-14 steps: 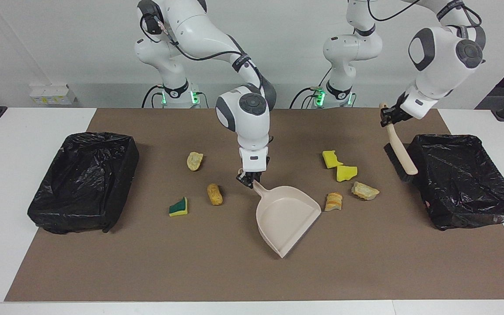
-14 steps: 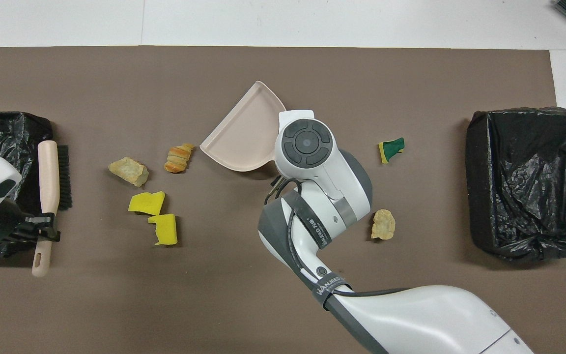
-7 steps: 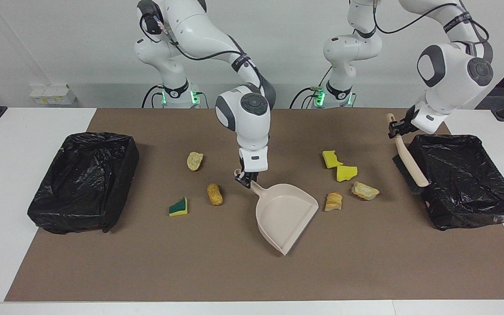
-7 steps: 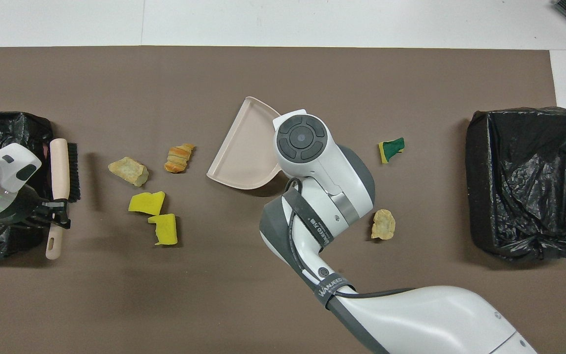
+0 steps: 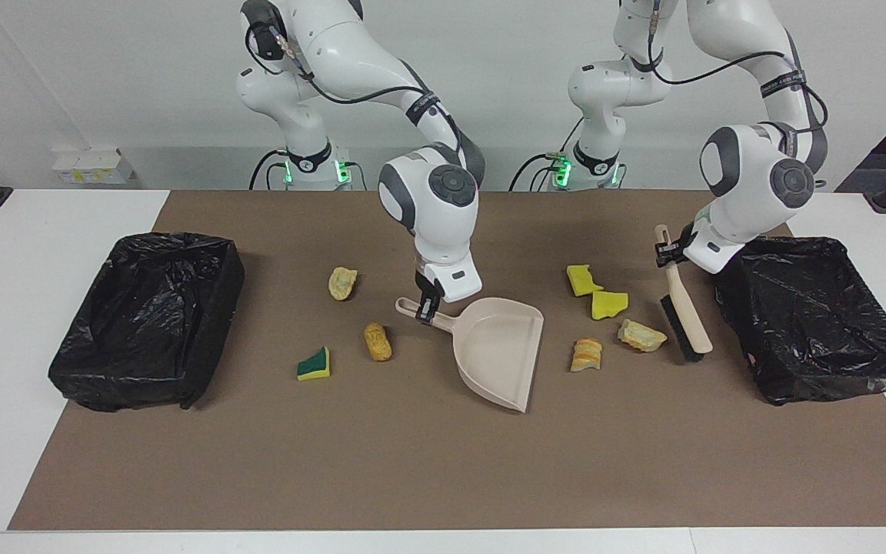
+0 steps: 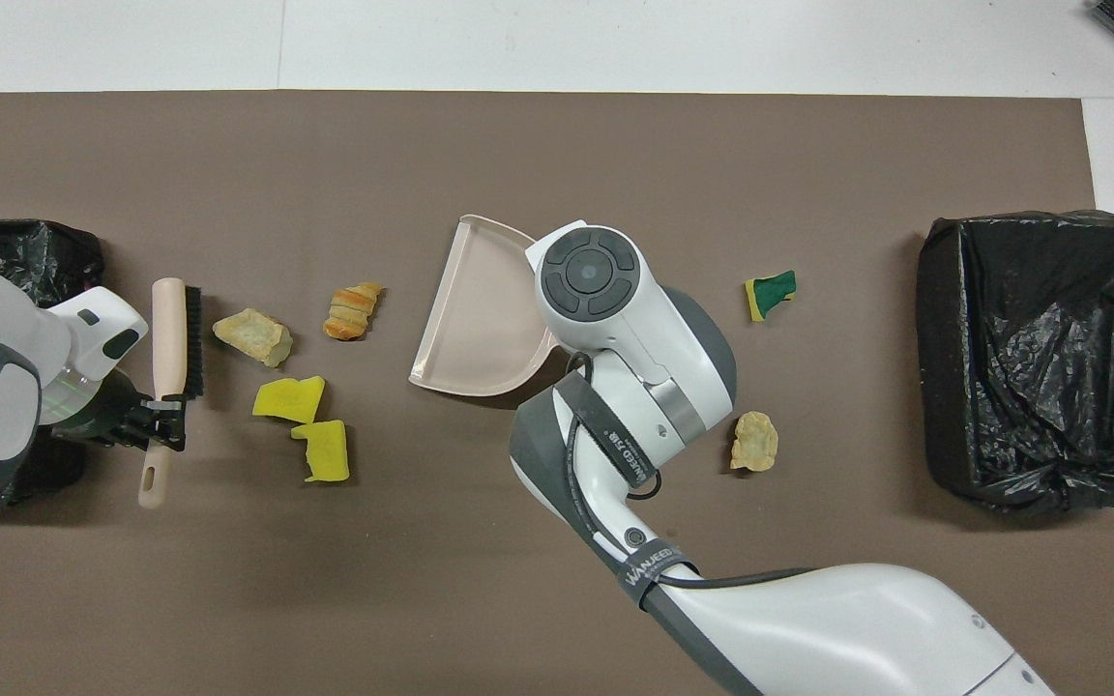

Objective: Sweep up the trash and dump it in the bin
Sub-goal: 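Grasp the brush with the left gripper while the right gripper tilts the dustpan, then sweep the sponge pieces toward the dustpan with the left gripper's brush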

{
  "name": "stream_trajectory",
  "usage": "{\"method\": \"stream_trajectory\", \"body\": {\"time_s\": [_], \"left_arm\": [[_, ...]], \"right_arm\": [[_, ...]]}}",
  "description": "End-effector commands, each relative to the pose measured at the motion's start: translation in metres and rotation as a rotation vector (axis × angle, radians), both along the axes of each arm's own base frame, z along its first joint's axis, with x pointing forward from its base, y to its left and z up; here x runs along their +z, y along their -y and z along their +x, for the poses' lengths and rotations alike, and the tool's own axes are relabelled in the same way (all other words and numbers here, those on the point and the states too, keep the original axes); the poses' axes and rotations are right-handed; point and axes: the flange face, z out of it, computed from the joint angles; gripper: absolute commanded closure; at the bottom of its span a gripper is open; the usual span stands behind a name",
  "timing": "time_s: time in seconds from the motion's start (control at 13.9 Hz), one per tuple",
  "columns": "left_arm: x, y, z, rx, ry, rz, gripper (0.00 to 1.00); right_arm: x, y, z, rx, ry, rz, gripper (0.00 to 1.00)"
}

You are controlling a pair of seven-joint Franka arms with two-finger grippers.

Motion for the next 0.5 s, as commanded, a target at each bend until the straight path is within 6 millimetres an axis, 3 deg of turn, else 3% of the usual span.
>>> {"method": "stream_trajectory", "body": {"time_s": [0.0, 0.22, 0.43], "left_arm": [[-0.009, 0.018, -0.004, -0.023, 0.013, 0.006, 1.0], [-0.018, 0.048, -0.006, -0.013, 0.032, -0.052, 1.0], [-0.016, 0.098, -0.008, 0.002, 0.066, -0.054, 1.0]], "right_arm": [[-0.003, 0.006, -0.003, 0.053, -0.006, -0.021, 0.72], [-0.012, 0.005, -0.001, 0.056, 0.007, -0.009, 0.67], [-0.013, 0.006, 0.0, 0.056, 0.009, -0.007, 0.64]]}}
